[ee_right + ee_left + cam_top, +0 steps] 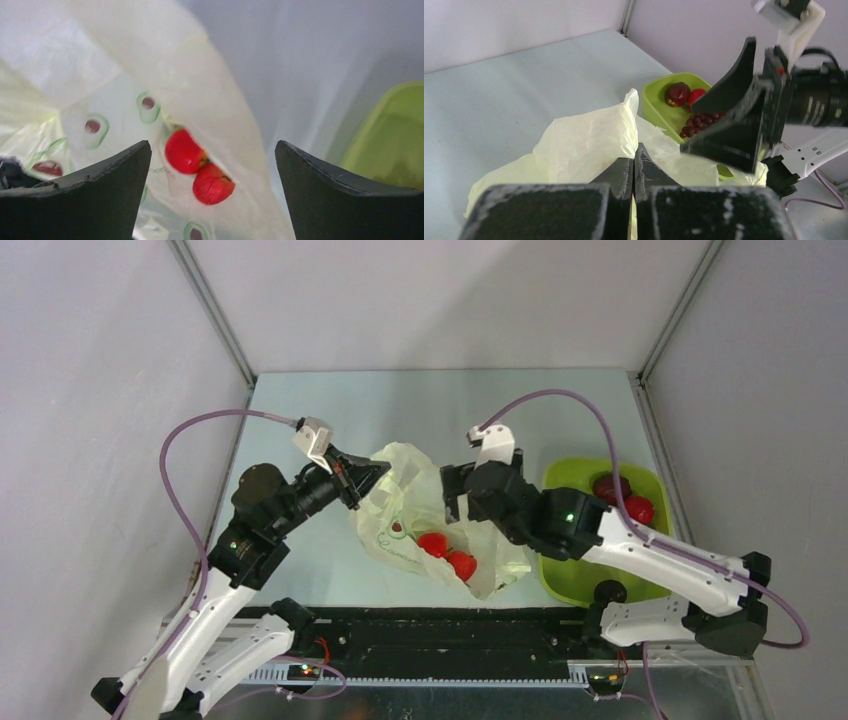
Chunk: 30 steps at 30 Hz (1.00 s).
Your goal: Place the fake fruits into the plastic bag and tie a complex knot
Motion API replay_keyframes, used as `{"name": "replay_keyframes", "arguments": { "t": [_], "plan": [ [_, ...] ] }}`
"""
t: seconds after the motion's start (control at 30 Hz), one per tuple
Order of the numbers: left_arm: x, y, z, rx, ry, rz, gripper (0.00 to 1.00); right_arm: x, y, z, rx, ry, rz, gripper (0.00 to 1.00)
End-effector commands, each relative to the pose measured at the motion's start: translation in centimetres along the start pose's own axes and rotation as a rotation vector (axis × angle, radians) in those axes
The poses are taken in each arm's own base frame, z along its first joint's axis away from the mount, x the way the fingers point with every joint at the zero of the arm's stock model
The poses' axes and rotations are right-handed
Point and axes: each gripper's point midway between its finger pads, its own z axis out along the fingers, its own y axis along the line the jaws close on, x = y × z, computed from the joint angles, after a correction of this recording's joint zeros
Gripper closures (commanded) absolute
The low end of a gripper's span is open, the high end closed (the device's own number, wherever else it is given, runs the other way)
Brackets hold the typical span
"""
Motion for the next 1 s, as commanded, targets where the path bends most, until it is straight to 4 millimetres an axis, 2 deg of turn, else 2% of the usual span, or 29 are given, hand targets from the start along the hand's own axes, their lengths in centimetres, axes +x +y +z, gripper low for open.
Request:
{"name": "replay_keyframes", "arguments": {
  "t": [0.0, 0.03, 0.07, 0.1, 0.2, 0.27, 0.3, 0.33, 0.37, 0.4, 0.43, 0.47, 0.6, 0.7, 0.97],
  "plan": [
    [-0.2, 1.1, -0.1, -0.046, -0.015, 0.070, 1.00, -4.3, -4.6, -1.2, 0.083, -0.112, 0.095, 0.01],
    [-0.3, 1.3, -0.1, -0.055, -0.016, 0.073, 1.00, -3.9, -6.7, -0.6, 0.136, -0.093, 0.119, 0.01],
    [-0.2, 1.4, -0.2, -0.058, -0.012, 0.072, 1.00, -3.8, -7.8, -0.9, 0.157, -0.095, 0.158, 0.01],
    [-0.3, 1.4, -0.2, -0.061, -0.015, 0.073, 1.00, -3.0, -10.0, -0.4, 0.216, -0.072, 0.197, 0.01],
    [-0.4, 1.4, -0.2, -0.062, -0.023, 0.068, 1.00, -1.1, -14.1, -0.5, 0.308, -0.064, 0.279, 0.01],
    [-0.3, 1.3, -0.2, -0.060, -0.021, 0.056, 1.00, 1.8, -16.8, -0.2, 0.384, -0.028, 0.321, 0.01],
    [-0.2, 1.3, -0.1, -0.058, -0.018, 0.051, 1.00, 2.2, -18.1, -0.6, 0.410, -0.036, 0.365, 0.01],
    [-0.1, 1.2, 0.1, -0.052, -0.013, 0.042, 1.00, 3.7, -19.6, -0.4, 0.460, -0.012, 0.385, 0.01],
    [0.0, 1.2, 0.2, -0.048, -0.013, 0.036, 1.00, 4.2, -20.2, -0.7, 0.474, -0.017, 0.419, 0.01],
    [0.1, 1.1, 0.3, -0.044, -0.007, 0.029, 1.00, 5.7, -21.7, -0.7, 0.526, 0.006, 0.439, 0.01],
    [0.2, 1.1, 0.3, -0.044, -0.004, 0.025, 1.00, 6.1, -22.3, -1.1, 0.546, -0.003, 0.470, 0.01],
    [0.1, 1.1, 0.3, -0.043, -0.005, 0.020, 1.00, 7.5, -23.6, -1.4, 0.603, 0.012, 0.508, 0.00],
    [-0.3, 0.9, 0.1, -0.041, -0.019, 0.020, 1.00, 10.8, -26.4, -3.3, 0.748, -0.007, 0.652, 0.01],
    [-0.7, 0.8, -0.3, -0.043, -0.036, 0.026, 1.00, 13.4, -27.9, -3.8, 0.824, -0.001, 0.723, 0.01],
    [-1.0, 0.3, -0.6, -0.025, -0.050, 0.024, 1.00, 18.0, -31.0, -6.1, 1.003, -0.002, 0.895, 0.00]
  ]
}}
